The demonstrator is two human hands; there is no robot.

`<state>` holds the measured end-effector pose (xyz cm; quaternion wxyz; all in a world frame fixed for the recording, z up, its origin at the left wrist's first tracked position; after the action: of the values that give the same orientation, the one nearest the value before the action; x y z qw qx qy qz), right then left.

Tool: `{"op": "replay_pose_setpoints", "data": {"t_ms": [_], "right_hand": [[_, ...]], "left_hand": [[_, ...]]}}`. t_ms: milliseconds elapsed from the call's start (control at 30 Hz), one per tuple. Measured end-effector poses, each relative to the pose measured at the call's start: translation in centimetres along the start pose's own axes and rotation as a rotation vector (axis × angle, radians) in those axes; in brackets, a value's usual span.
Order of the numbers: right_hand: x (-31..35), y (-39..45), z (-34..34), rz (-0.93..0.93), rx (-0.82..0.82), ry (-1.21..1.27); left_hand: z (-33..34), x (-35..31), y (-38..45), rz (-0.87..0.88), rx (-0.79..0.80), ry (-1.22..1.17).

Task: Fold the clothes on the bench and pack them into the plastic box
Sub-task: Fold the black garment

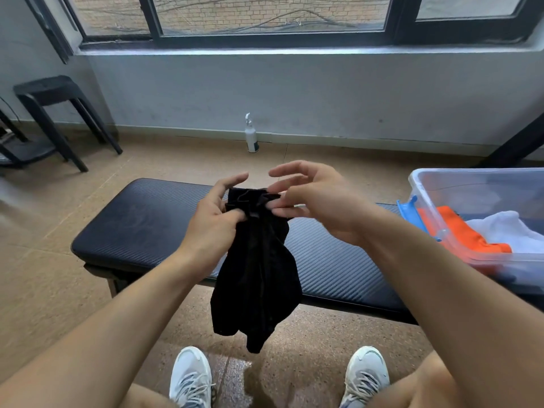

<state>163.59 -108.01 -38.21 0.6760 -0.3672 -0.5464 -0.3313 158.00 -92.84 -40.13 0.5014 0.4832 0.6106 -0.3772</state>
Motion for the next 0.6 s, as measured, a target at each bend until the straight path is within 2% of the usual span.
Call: {"op": "replay_pose_setpoints", "data": {"t_ms": [67,133,233,300,433,600], "right_hand": [[0.8,0.2,-1.1,-0.127,0.003,-0.396],[-0.6,0.4,-0.8,-0.091,0.124,-0.632],[-3.4,0.5,-0.4,0.005,0.270,-0.761],[-3.8,0.4,-0.6,0.013,0.297,-0.786],[-2.4,0.1,-1.5,-0.002,0.216,-0.629],[-1.8,0.1,-1.9,0.036,0.116,-0.803]], "left_hand": [[0.8,0.3,0.1,-0.061,0.096,-0.155],[1.7,0.2,-0.1,-0.099,0.191,-0.248],[2.3,0.0,-0.2,-0.121,0.281,-0.337],[2.3,-0.2,0.0,-0.122,0.292,-0.360],[1.8,0.5,0.5,-0.160,0.232,-0.370],[1.0,2.9,0.8,-0.255,0.066,-0.157]]}}
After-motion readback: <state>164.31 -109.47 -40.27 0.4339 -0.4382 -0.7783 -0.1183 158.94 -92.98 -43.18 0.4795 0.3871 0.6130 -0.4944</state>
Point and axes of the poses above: each hand's wrist, its own y-axis towards the middle knuckle, its own z-axis out of the palm, x = y × z, the point moved 10 cm from there along y, towards the middle knuckle, and after that the axes turned 6 degrees about y, right-handed, at the moved point
